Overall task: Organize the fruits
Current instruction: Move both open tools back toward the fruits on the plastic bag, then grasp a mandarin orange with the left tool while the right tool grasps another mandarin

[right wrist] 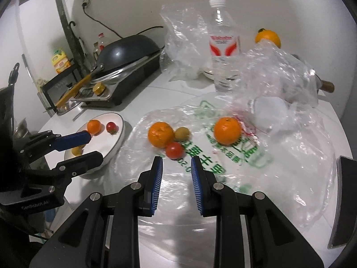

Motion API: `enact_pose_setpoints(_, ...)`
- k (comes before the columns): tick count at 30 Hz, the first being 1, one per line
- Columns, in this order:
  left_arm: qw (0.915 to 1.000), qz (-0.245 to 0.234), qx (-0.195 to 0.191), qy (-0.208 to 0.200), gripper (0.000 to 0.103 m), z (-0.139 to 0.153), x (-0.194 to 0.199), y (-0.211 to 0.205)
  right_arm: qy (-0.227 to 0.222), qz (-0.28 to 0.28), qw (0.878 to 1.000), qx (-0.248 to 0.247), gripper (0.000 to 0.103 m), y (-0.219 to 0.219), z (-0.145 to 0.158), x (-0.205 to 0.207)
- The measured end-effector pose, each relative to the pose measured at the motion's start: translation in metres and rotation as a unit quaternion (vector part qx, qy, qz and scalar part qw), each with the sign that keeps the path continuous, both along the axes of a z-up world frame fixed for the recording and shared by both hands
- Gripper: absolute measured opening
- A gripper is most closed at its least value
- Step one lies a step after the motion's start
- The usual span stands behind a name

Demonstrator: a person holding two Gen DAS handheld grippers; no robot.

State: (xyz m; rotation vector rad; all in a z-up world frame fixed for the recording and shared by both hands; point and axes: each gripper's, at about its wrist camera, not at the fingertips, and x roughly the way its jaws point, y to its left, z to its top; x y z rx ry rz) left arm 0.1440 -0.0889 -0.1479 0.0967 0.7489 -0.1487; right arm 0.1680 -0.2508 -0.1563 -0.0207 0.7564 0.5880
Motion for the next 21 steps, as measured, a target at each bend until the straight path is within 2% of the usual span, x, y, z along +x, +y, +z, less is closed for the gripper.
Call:
enact_pose_setpoints(15, 0.9996, -0.009, 0.016, 0.021, 0.047, -0.012, 0.036, -0.022, 0.015, -0.012, 1.000, 0.009, 0.028, -0.023, -0.014, 0.031)
enact_pose_setpoints(21, 0.9995, -0.009, 0.013, 0.026, 0.047, -0.019, 0.052, -0.025, 0.014, -0.015, 1.000, -0.013, 0.028, -0.024, -0.020, 0.044)
